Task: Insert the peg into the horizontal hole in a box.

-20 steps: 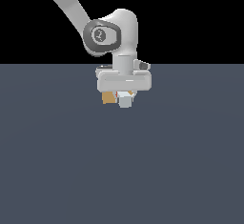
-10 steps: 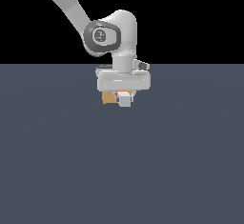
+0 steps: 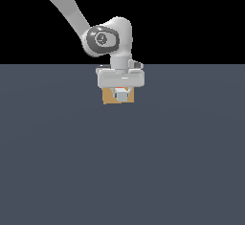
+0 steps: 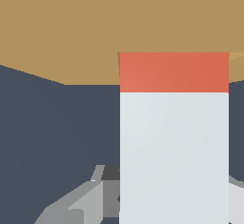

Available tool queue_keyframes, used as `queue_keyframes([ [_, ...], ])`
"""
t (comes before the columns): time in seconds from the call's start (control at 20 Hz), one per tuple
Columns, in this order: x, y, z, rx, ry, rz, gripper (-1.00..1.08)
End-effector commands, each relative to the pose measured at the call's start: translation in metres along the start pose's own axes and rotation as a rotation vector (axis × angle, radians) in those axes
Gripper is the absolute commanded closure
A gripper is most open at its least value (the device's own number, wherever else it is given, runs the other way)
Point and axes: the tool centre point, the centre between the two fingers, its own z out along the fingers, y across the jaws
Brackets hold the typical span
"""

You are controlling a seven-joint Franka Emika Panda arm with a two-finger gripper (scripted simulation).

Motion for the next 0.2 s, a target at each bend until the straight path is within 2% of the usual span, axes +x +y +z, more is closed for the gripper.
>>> queue_keyframes([
  [0.0, 0.0101, 0.0014, -0.0017, -0.003, 0.000, 0.002, 1.08],
  [0.15, 0.0142, 0.0016, -0.0017, -0.003, 0.000, 0.002, 1.08],
])
